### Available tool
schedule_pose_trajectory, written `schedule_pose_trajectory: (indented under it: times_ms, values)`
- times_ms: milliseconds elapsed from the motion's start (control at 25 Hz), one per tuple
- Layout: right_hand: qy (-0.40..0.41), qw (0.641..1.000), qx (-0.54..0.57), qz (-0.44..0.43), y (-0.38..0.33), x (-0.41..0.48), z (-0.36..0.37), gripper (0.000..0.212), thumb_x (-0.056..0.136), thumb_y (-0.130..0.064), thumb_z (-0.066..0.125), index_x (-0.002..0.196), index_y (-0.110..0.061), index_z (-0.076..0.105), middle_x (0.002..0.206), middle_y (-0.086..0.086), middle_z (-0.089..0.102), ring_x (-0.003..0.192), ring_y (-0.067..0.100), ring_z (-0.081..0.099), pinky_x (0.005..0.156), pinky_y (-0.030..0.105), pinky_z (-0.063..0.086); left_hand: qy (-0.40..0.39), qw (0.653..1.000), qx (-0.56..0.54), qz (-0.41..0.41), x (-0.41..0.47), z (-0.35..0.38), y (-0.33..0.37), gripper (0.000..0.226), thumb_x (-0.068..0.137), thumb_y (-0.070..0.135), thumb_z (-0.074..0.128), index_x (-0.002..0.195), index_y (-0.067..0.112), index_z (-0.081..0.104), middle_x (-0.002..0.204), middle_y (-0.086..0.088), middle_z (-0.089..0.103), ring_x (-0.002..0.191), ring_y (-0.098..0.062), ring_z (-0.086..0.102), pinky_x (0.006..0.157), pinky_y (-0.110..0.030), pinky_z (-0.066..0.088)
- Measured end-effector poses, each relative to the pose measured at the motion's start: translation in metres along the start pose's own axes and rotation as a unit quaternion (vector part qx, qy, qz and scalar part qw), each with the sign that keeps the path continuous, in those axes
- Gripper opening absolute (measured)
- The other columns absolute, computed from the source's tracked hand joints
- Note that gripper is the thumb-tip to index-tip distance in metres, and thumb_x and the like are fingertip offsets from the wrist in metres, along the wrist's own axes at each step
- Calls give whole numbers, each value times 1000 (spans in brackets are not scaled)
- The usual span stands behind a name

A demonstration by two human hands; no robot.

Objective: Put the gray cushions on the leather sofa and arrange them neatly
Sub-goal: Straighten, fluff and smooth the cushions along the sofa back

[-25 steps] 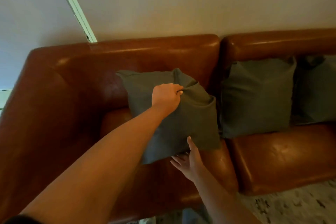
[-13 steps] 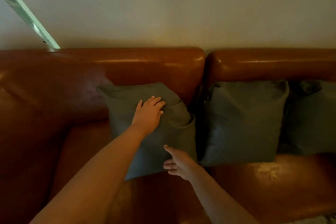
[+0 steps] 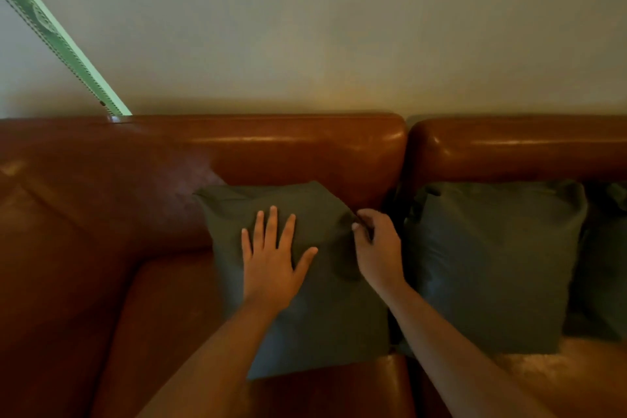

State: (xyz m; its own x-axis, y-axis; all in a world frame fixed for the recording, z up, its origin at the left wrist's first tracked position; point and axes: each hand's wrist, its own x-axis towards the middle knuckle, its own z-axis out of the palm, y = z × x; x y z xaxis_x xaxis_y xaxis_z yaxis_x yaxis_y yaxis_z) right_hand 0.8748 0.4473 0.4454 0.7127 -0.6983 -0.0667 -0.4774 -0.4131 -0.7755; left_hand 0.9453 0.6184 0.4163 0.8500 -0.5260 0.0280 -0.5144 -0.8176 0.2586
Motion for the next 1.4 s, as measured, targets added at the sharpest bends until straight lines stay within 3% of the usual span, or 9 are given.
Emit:
schedule_pose_trajectory:
  times_ms: [80,160,440,760,920,1040,1120,1200,1400]
  values:
    - [-50,993,29,102,2,36,3,23,103,-25,47,123,-21,58,102,-3,62,83,11,58,72,24,48,7,1000,4,2,1,8,-3,76,92,71,17,150,25,30,161,-9,19,150,-29,8,118,-54,6]
    - [-151,968,32,197,8,60,2,22,105,-24,43,111,-22,63,102,2,64,88,20,62,83,38,53,22,1000,11,12,1,13,-2,74,92,70,18,150,25,28,161,-10,19,150,-30,8,118,-55,6]
    - [-278,938,72,195,35,67,-6,16,101,-18,52,108,-25,64,115,4,62,105,26,60,96,43,48,66,997,17,32,1,32,-1,74,93,68,20,150,22,28,160,-12,20,149,-32,10,117,-54,3]
    - [-120,991,-61,-7,33,73,-19,17,104,-23,45,107,-13,59,93,5,59,75,20,54,67,34,42,70,996,44,18,6,35,-8,75,93,67,21,150,20,29,159,-14,21,148,-34,13,117,-56,6]
    - [102,985,32,136,44,90,-38,21,105,-16,36,102,-11,56,89,9,59,75,28,57,71,47,53,56,997,47,15,6,38,-10,75,93,68,20,150,20,29,160,-14,21,148,-34,12,117,-56,7]
    - [28,999,-19,36,27,92,-49,19,105,-22,42,110,-14,59,95,4,60,78,21,57,76,38,52,60,997,41,10,7,34,-5,74,93,66,23,149,18,32,159,-15,22,148,-34,13,117,-58,7]
    - [-40,994,-63,-76,5,95,-48,25,102,-25,49,125,-18,57,120,1,57,104,16,54,93,33,46,76,997,33,8,8,27,3,72,93,62,27,147,15,36,159,-16,22,148,-34,11,115,-62,7]
    - [-133,961,-165,-176,-8,108,-42,30,99,-26,53,128,-23,57,137,1,52,129,22,43,109,41,37,96,994,17,49,10,17,17,70,93,59,31,147,14,35,160,-15,19,149,-31,8,115,-63,3]
    - [-296,809,-447,-241,-18,127,-28,37,98,-15,42,129,-28,58,133,3,53,121,29,40,99,49,40,34,989,22,139,29,8,55,77,93,71,22,154,26,16,164,-4,1,150,-22,-10,117,-55,-8]
